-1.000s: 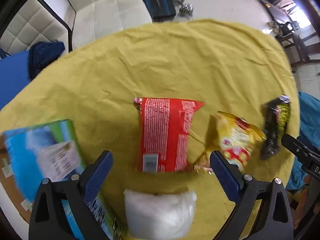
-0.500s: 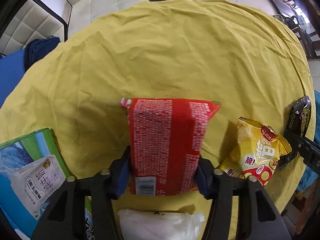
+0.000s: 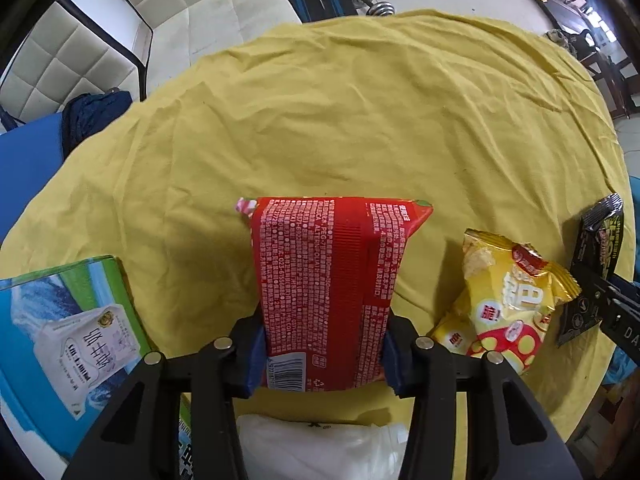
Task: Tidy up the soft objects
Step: 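Grasp the red snack bag with the left tool while the right tool grasps the black shoe shine wipes, then carry the red bag with the left tool while the right tool carries the black wipes into the box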
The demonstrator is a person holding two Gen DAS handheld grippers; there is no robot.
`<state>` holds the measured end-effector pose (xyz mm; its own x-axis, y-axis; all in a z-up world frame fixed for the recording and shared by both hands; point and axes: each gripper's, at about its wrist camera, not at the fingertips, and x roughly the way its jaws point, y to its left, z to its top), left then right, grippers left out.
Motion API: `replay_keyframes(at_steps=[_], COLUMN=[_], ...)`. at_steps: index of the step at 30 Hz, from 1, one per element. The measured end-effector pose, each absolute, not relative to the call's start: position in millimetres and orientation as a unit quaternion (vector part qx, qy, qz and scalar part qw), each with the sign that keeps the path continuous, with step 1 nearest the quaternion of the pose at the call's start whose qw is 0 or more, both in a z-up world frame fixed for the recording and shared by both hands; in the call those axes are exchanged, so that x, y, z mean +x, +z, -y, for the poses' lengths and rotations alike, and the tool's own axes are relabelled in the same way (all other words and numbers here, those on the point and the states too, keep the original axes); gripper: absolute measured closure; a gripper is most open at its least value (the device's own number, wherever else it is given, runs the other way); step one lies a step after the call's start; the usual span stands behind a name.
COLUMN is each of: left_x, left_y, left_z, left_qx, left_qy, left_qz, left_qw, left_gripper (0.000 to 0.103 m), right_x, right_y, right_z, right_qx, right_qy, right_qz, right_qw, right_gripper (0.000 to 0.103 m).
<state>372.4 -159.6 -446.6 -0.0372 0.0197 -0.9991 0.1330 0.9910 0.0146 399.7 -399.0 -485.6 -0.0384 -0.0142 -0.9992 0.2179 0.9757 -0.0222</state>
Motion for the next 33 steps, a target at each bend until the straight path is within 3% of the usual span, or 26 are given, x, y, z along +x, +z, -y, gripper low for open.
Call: replay_keyframes(at_steps=[11, 23, 33], left_x=[361.7, 314.1, 267.1], left_y=[-394.9, -301.8, -231.9], left_z=[162.1, 152.4, 99.6], left_qx=[0.049, -0.002, -0.051], left_qy=[-0.041, -0.077, -0.116], left_qz=[-0.688, -0.641, -0.597], left_qw=[0.723, 0.764, 0.792], left_gripper=[0.06, 0.06, 0.06], right_x=[388.6, 334.3, 283.4], right_y=[-465.6, -367.0, -277.0], right_z=[394.0, 378.7, 301.7], right_qx=[0.076, 0.096, 0.098], right_qy=[-0.081, -0.025, 0.045], right_qz=[-0.706, -0.663, -0.623], right_qw=[0.7, 0.742, 0.775], right_gripper=[0.052, 0.052, 0.052])
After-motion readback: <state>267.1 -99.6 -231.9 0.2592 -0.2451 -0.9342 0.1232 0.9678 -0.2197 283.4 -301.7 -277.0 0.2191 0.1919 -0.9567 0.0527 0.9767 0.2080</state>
